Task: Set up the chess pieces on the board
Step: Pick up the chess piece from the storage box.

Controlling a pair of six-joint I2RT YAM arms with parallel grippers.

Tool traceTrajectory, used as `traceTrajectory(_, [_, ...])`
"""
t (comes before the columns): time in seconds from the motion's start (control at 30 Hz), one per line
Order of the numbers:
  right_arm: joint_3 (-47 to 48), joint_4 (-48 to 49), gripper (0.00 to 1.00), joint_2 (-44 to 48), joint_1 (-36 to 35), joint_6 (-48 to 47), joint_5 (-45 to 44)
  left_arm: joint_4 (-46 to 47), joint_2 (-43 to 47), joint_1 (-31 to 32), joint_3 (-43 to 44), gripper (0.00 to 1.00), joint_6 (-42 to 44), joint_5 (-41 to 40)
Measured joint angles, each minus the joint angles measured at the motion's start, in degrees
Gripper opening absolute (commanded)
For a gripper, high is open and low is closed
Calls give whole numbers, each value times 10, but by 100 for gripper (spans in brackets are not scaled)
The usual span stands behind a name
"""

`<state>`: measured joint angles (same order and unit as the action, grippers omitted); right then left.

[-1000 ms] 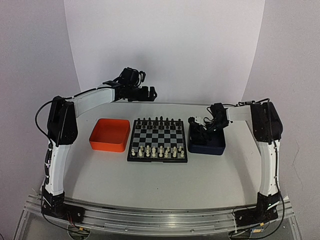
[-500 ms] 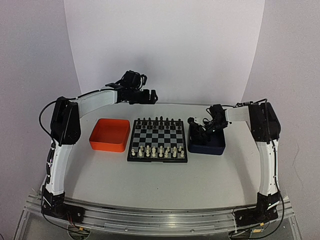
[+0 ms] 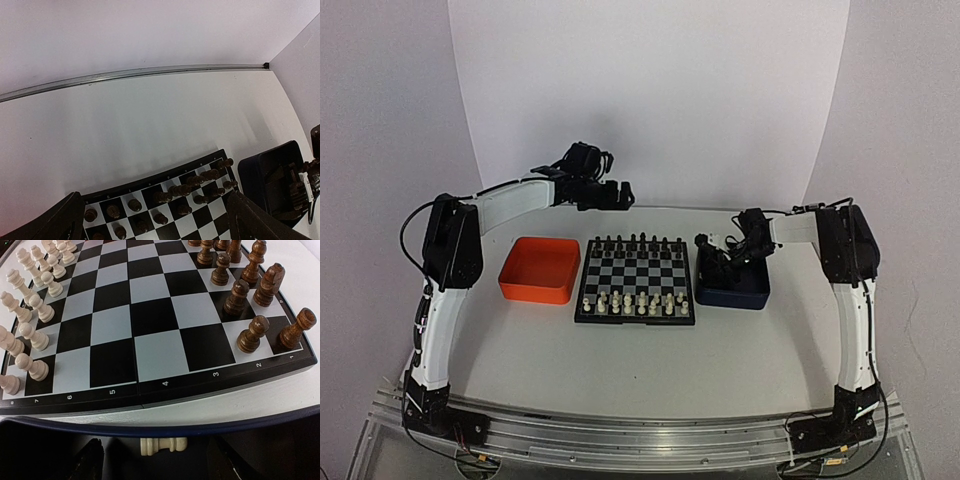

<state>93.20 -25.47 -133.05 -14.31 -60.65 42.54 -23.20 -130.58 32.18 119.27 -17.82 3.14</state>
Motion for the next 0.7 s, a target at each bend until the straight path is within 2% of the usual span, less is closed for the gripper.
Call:
traceTrajectory(0.1, [0,0,62,0,0,1,0,-5,0,0,0,100,0,0])
traceTrajectory(0.3, [1,0,59,-1,0,1,-1,-10,0,0,0,100,-2,-1])
traceTrajectory(0.43, [3,-1,53,-1,-1,1,-1,-10,0,0,0,100,-2,-2])
traceTrajectory(0.7, [3,-8,50,-1,-7,-13,-5,-10,0,0,0,100,-2,-2])
